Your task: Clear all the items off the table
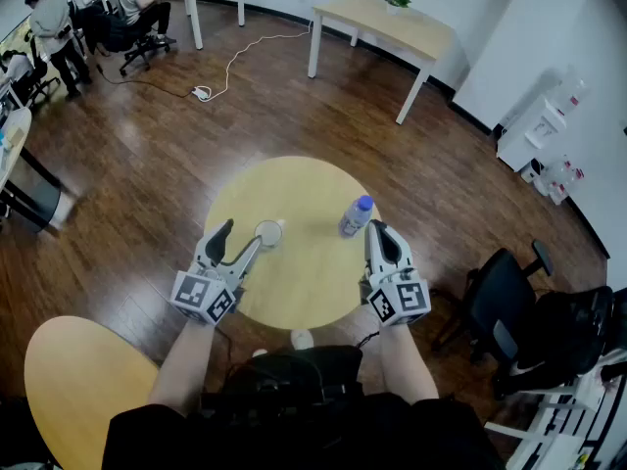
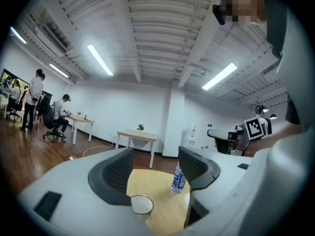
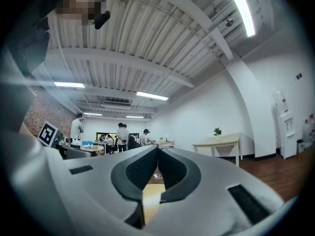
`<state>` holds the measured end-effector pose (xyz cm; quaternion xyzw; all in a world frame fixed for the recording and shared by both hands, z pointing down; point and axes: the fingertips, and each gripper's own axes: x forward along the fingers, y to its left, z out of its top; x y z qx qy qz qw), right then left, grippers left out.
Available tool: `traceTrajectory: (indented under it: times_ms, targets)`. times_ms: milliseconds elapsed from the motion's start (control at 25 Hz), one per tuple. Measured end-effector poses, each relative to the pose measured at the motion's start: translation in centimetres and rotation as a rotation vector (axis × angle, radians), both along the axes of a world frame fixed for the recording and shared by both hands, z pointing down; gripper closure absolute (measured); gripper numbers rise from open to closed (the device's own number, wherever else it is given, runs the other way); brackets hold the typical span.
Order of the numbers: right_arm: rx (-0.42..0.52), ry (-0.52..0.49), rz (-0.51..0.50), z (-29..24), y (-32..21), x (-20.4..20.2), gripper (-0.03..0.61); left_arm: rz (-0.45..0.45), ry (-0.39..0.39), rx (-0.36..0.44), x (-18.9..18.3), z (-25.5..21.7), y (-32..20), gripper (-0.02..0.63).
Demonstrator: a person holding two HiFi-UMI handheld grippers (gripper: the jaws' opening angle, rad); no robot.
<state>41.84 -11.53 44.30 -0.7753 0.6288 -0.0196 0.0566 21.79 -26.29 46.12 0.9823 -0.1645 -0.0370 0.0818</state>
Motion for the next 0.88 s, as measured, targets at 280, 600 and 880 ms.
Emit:
traceTrajectory:
  times_ms: [280, 600, 880]
  targets:
    - [-0.065, -0.057, -0.066, 4.2, -0.8, -1.4, 0.572, 0.016, -0.097, -0.024, 2.0, 4.9, -0.1, 0.264]
    - [-0.178, -0.155, -0.14, 11.1, -1.8, -3.3, 0.572, 0.018, -0.242, -0.065, 4.0, 12.3, -0.7, 0.181]
    - [-0.263, -0.227, -0.18, 16.6, -1.7, -3.9, 0.572, -0.029, -0.255, -0.103, 5.5, 17.3, -2.5, 0.138]
